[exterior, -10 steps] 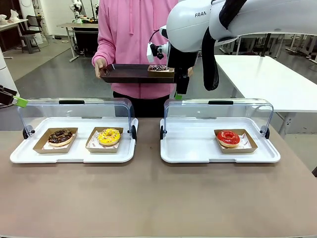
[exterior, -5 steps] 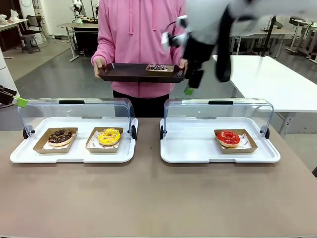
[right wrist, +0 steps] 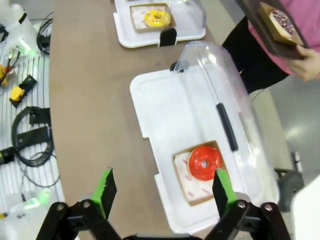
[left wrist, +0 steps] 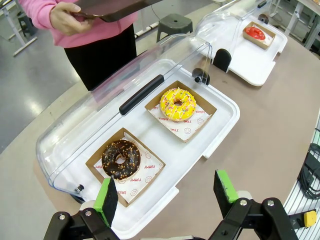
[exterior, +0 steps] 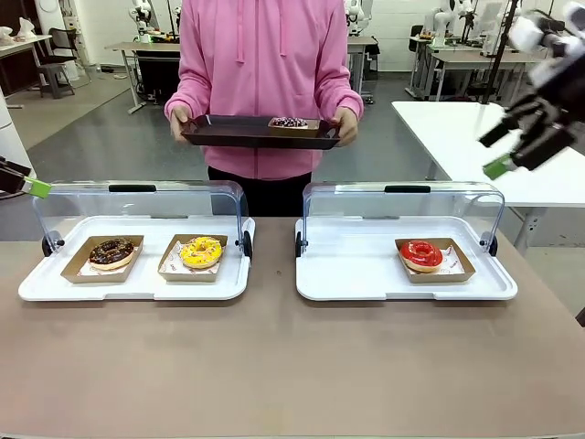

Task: Provide the desired donut to the person.
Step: Pick up and lift the Paper togo box containing the Donut pointed at by the person.

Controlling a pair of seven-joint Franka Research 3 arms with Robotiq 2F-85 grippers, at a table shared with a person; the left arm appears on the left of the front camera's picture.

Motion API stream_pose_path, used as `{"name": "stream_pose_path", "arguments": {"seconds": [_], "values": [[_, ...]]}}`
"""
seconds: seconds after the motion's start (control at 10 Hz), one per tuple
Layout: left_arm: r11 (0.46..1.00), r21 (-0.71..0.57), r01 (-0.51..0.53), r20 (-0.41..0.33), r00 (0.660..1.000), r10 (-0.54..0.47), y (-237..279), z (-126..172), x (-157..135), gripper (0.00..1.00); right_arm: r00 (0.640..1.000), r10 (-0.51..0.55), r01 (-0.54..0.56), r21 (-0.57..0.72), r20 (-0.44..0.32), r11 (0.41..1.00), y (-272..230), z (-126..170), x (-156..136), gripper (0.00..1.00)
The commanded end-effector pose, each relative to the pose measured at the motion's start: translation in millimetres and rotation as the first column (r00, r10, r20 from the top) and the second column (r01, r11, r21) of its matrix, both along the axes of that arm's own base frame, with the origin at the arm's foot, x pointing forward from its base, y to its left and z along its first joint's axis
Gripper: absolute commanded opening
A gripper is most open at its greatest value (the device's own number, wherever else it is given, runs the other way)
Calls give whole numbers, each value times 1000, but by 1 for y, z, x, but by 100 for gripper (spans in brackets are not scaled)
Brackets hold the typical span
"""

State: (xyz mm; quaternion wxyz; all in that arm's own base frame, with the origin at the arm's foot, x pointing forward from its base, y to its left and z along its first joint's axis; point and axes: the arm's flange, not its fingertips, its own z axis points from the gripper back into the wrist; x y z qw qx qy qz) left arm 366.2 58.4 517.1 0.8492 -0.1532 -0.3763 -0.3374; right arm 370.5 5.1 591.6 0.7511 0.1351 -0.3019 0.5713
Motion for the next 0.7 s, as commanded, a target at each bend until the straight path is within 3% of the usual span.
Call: {"name": "stream_pose_path", "arguments": {"seconds": [0.0,0.3,0.6], "values": [[1000,-14,10,2,1000,-10,2,-1,0,100,997,-59,56,63,45,996,-5,-21,-19,100],[1000,-14,10,2,1000,-10,2,-1,0,100,990,-126,118,118,65,986,-26,-46,-29,100],[1000,-14,10,2,1000,-10,2,-1,0,100,978,-173,155,149,114,977,-31,-50,-41,100]]}}
